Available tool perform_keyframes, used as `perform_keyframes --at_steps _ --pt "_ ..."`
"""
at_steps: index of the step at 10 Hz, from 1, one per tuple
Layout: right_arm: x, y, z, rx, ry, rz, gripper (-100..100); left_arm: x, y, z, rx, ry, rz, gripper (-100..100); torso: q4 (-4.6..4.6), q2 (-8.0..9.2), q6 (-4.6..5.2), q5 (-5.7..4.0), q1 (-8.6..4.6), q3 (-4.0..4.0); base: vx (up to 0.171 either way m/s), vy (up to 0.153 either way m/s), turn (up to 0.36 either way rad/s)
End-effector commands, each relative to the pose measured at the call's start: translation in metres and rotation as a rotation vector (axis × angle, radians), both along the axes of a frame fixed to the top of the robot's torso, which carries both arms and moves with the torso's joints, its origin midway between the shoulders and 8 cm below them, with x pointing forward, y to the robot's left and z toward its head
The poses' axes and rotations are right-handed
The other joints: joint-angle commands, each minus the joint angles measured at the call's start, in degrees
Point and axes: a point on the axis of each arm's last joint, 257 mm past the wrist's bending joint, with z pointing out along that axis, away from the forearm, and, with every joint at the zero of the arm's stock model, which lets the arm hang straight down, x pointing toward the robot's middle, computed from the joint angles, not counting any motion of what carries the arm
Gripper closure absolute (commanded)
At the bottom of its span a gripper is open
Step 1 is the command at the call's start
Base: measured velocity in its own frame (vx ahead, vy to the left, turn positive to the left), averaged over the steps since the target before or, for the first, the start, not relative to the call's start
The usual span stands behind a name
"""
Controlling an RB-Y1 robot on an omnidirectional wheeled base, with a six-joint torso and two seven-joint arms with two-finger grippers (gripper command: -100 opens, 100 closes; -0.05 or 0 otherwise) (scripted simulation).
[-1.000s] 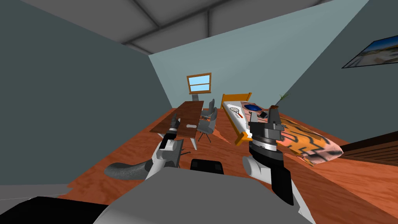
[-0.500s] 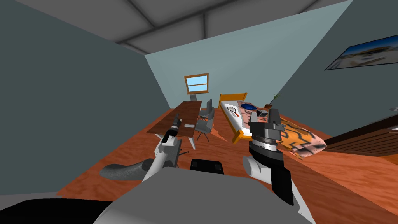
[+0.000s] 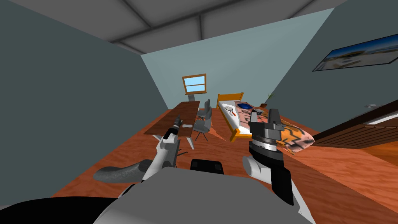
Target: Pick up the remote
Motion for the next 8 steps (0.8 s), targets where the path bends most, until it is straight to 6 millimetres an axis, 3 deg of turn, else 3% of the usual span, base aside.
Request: perform_keyframes --at_steps 1,8 --pt "0.000 0.000 0.000 0.000 0.000 0.000 0 0.013 0.003 -0.012 -0.005 0.053 -0.001 -100 0.00 0.00 0.00 0.00 0.00 0.00 -0.004 -0.041 -0.086" --pt "0.000 0.000 0.000 0.000 0.000 0.000 0 0.029 0.021 -0.087 -0.027 0.316 0.011 -100 -0.03 -0.13 0.02 0.00 0.01 -0.07 0.013 -0.031 -0.067"
